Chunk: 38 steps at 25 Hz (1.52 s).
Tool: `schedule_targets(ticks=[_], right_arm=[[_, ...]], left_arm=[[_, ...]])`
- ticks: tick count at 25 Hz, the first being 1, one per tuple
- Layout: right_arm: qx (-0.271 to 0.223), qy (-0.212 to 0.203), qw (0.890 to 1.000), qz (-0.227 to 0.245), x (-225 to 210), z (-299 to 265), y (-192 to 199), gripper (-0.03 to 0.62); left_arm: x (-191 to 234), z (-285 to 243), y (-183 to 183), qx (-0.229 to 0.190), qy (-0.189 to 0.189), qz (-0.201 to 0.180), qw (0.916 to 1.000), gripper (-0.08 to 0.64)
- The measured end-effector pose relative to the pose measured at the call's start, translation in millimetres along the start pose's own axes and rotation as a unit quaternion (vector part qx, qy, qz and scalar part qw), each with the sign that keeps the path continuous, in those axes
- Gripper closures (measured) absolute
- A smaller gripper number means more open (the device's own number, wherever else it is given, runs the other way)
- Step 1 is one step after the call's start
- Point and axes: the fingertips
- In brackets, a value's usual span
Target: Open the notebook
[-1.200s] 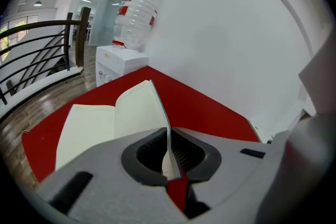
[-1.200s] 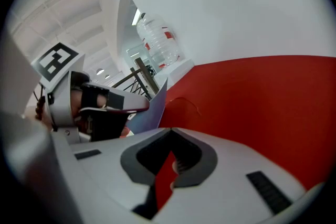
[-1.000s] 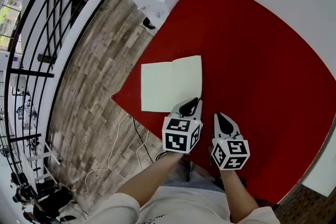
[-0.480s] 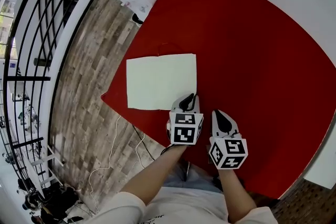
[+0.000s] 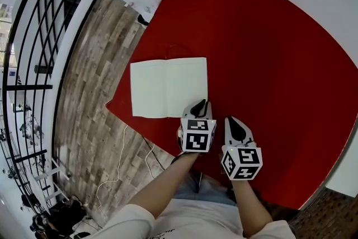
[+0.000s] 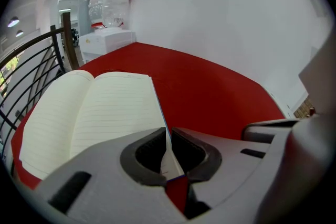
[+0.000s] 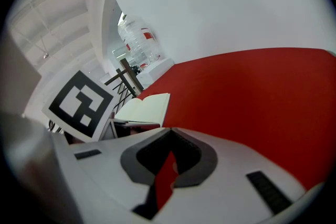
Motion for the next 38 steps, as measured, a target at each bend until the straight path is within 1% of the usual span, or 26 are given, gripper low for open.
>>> schedule_targets(ticks=[3,6,8,10,14,17,22,26,31,38], right_arm=[[-0.001,0.001,1.000,0.002,2.0,3.4,0.0,0.586],[-0.001,0.002,1.000,0.003,2.6,4.5,0.1,0.586],[-0.001,0.003,1.000,0.003,2.3,5.4,1.1,0.586],[-0.002,0.003,1.000,0.003,3.1,6.2,1.5,0.586],[-0.003,0.004,1.000,0.004,4.7,9.9,-0.2,0.586],[-0.002,0.003,1.000,0.008,5.8,8.4,0.1,0.586],[0.001,-0.005,1.000,0.025,15.1,8.5,2.3,0.586],[-0.001,-0.014,0.999,0.049,37.5,20.6,-3.9,0.586],[-0.001,-0.031,0.996,0.081,69.3,26.1,-14.1,0.586],[0.001,-0.055,0.991,0.120,132.1,70.0,-34.1,0.586]], left_arm=[[-4.0,1.5,0.8,0.002,0.012,0.002,0.9999,0.523],[-8.0,1.2,0.4,0.003,0.028,0.012,0.9995,0.494],[-9.0,1.1,0.9,0.004,0.033,0.018,0.9993,0.489],[-7.6,2.5,1.7,0.003,0.028,0.019,0.9994,0.489],[-1.0,11.3,1.0,-0.008,0.006,0.011,0.9999,0.491],[6.4,16.5,-5.1,-0.025,-0.008,0.012,0.9996,0.552],[13.3,25.3,-7.4,-0.035,-0.012,0.016,0.9992,0.552],[20.6,60.2,-11.9,-0.053,-0.013,0.019,0.9984,0.552],[36.9,112.9,-21.1,-0.086,-0.015,0.025,0.9958,0.554],[50.8,206.7,-1.5,-0.108,-0.013,0.056,0.9925,0.554]])
Point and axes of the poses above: the fingertips, and each gripper's own axes: z backward along the fingers, x to its left, y out of its underside, and after that the axes turned 1 degree about y, right-handed
